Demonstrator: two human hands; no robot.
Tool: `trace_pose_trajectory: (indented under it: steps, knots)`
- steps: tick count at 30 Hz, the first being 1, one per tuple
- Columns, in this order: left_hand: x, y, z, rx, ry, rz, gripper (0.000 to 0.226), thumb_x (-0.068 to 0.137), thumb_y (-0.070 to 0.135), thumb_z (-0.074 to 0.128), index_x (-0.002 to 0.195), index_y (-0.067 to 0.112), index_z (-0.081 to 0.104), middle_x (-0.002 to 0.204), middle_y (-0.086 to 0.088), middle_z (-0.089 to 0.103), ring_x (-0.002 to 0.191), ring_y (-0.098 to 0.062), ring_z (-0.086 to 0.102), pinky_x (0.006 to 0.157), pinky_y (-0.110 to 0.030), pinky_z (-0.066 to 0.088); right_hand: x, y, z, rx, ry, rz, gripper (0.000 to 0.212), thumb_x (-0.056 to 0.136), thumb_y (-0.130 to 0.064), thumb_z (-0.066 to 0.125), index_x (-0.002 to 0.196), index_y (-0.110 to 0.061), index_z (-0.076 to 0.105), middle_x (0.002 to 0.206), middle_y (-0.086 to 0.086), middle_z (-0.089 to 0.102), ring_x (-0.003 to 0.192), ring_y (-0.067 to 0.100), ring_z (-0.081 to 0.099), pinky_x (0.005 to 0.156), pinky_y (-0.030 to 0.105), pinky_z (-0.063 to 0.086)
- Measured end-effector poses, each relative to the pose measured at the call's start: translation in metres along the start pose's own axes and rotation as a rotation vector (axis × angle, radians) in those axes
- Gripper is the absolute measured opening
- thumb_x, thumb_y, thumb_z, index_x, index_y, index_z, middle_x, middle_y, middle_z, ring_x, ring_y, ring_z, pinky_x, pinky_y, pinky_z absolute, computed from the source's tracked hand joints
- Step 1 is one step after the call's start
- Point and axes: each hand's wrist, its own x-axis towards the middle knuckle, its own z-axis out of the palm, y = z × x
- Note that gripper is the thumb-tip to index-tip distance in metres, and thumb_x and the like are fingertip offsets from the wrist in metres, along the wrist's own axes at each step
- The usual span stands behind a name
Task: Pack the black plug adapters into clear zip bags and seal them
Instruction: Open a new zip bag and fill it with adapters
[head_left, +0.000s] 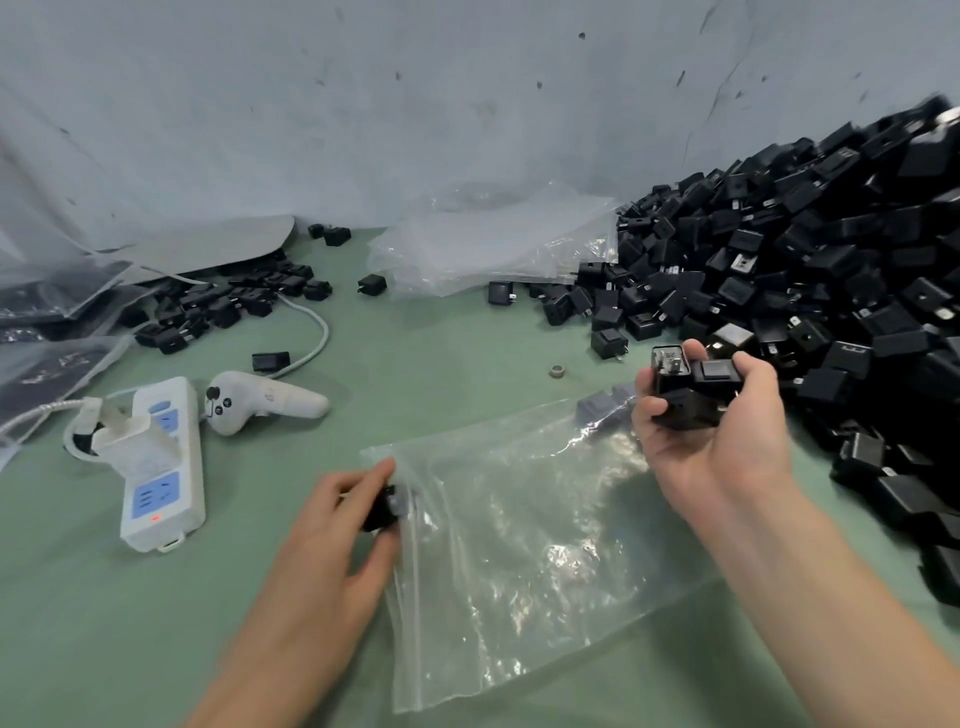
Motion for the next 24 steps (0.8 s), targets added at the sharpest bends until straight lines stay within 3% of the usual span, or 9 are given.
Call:
trace_pose_trajectory:
  steps: [3, 5, 6, 8, 11, 13, 16, 20, 24]
  knots:
    - [-0.004, 0.003, 0.014, -0.044, 0.004, 0.027, 0.061, 0.091, 0.01, 0.066, 0.141, 0.035, 0.044, 0.118, 0.031, 0.046, 0.109, 0.016, 0.046, 0.091, -0.003, 0.033, 0.002, -0.003, -0.005, -0.001, 0.009, -0.004, 0.033, 0.098, -0.039, 0.048, 0.086, -0.016, 0.069, 0.092, 0.009, 0.064, 0.061, 0.021, 0.065, 0.046, 0.02, 0.045]
    - [-0.006, 0.001, 0.018, -0.064, 0.037, -0.046, 0.047, 0.09, 0.029, 0.067, 0.116, 0.059, 0.043, 0.113, 0.031, 0.053, 0.107, 0.008, 0.052, 0.089, -0.017, 0.043, 0.003, -0.005, -0.007, 0.005, 0.014, -0.006, 0.033, 0.098, -0.039, 0.048, 0.086, -0.016, 0.068, 0.091, 0.008, 0.064, 0.062, 0.021, 0.065, 0.046, 0.02, 0.045]
    - [-0.006, 0.0, 0.02, -0.062, 0.055, -0.104, 0.036, 0.089, 0.036, 0.067, 0.104, 0.06, 0.044, 0.108, 0.027, 0.057, 0.104, 0.004, 0.055, 0.085, -0.028, 0.047, 0.003, -0.006, -0.008, 0.009, 0.014, -0.009, 0.033, 0.098, -0.039, 0.048, 0.084, -0.016, 0.068, 0.09, 0.008, 0.064, 0.062, 0.021, 0.065, 0.046, 0.02, 0.045]
    - [-0.006, -0.004, 0.019, -0.014, 0.044, -0.094, 0.031, 0.09, 0.036, 0.066, 0.096, 0.059, 0.047, 0.106, 0.023, 0.059, 0.102, 0.003, 0.052, 0.082, -0.034, 0.047, 0.004, -0.008, -0.009, 0.014, 0.011, -0.018, 0.034, 0.097, -0.039, 0.048, 0.082, -0.016, 0.068, 0.089, 0.007, 0.064, 0.062, 0.021, 0.065, 0.047, 0.02, 0.045]
    - [-0.01, -0.007, 0.011, 0.073, -0.045, 0.207, 0.017, 0.093, 0.034, 0.059, 0.099, 0.047, 0.067, 0.128, 0.027, 0.056, 0.111, -0.001, 0.05, 0.092, -0.032, 0.044, 0.007, -0.009, -0.007, 0.022, 0.009, -0.033, 0.033, 0.097, -0.038, 0.048, 0.082, -0.016, 0.068, 0.088, 0.007, 0.065, 0.061, 0.021, 0.066, 0.047, 0.019, 0.045]
    - [-0.014, -0.011, 0.003, 0.065, -0.122, 0.342, 0.03, 0.095, 0.045, 0.049, 0.103, 0.032, 0.075, 0.14, 0.01, 0.056, 0.122, -0.009, 0.052, 0.1, -0.026, 0.04, 0.008, -0.01, -0.006, 0.02, 0.003, -0.037, 0.033, 0.097, -0.038, 0.049, 0.082, -0.017, 0.069, 0.087, 0.007, 0.065, 0.062, 0.022, 0.066, 0.047, 0.019, 0.045]
    - [-0.012, -0.017, -0.014, 0.008, -0.107, 0.309, 0.051, 0.1, 0.056, 0.033, 0.103, 0.027, 0.075, 0.128, 0.01, 0.062, 0.119, -0.004, 0.053, 0.102, -0.013, 0.036, 0.01, -0.011, -0.007, 0.012, 0.003, -0.051, 0.033, 0.097, -0.038, 0.049, 0.082, -0.017, 0.069, 0.085, 0.007, 0.066, 0.064, 0.022, 0.067, 0.047, 0.02, 0.045]
    - [-0.003, -0.017, -0.013, 0.131, -0.124, 0.293, 0.057, 0.099, 0.054, 0.037, 0.116, 0.012, 0.071, 0.112, 0.008, 0.067, 0.107, -0.005, 0.052, 0.098, -0.01, 0.034, 0.012, -0.013, -0.011, -0.03, -0.012, -0.082, 0.033, 0.098, -0.038, 0.047, 0.085, -0.016, 0.068, 0.084, 0.006, 0.066, 0.065, 0.022, 0.066, 0.047, 0.02, 0.044]
    - [0.008, -0.013, -0.006, 0.256, -0.252, 0.288, 0.059, 0.094, 0.05, 0.038, 0.134, 0.013, 0.061, 0.123, 0.007, 0.065, 0.11, -0.009, 0.049, 0.097, -0.021, 0.034, 0.013, -0.011, -0.014, -0.186, -0.044, -0.163, 0.03, 0.098, -0.038, 0.047, 0.093, -0.016, 0.066, 0.073, 0.006, 0.066, 0.061, 0.021, 0.062, 0.045, 0.022, 0.041]
